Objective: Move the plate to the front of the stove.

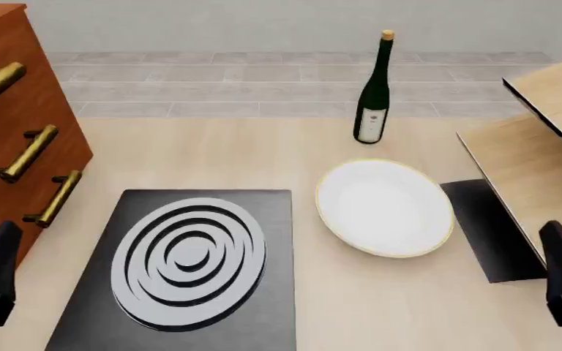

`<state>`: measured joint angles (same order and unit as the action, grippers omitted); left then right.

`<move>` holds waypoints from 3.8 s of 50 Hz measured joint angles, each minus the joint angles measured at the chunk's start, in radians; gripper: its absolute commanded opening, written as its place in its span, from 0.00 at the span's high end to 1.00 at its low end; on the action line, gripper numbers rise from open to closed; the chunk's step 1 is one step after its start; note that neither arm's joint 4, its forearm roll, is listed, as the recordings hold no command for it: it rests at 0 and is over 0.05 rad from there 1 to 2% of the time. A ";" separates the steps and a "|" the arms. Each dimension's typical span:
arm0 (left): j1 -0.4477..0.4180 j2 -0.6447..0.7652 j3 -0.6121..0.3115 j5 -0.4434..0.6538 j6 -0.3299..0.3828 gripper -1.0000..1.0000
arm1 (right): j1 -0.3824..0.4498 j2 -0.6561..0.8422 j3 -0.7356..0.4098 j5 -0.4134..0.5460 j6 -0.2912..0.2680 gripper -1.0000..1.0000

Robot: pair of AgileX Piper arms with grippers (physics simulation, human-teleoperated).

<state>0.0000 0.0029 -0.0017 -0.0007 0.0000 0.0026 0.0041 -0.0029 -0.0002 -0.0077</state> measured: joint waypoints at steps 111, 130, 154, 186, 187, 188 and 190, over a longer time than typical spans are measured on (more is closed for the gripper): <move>0.000 0.005 -0.003 -0.001 0.000 0.00 | 0.491 1.398 -0.449 -0.168 -0.519 0.00; 0.000 0.005 -0.003 -0.001 0.000 0.00 | 0.493 1.485 -0.462 -0.210 -0.512 0.00; 0.000 0.005 -0.003 -0.001 0.000 0.00 | 0.475 1.583 -0.450 -0.290 -0.517 0.00; 0.000 0.005 -0.003 -0.001 0.000 0.00 | 0.445 1.668 -0.433 -0.374 -0.498 0.00; 0.000 0.005 -0.003 -0.001 0.000 0.00 | 0.443 1.667 -0.433 -0.372 -0.501 0.00; 0.000 0.005 -0.003 -0.001 0.000 0.00 | 0.441 1.666 -0.433 -0.370 -0.505 0.00; 0.000 0.005 -0.003 -0.001 0.000 0.00 | 0.437 1.664 -0.432 -0.367 -0.511 0.00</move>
<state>-0.0001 0.0077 -0.0043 -0.0019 0.0001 0.4394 1.6678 -0.4351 -0.3669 -0.5186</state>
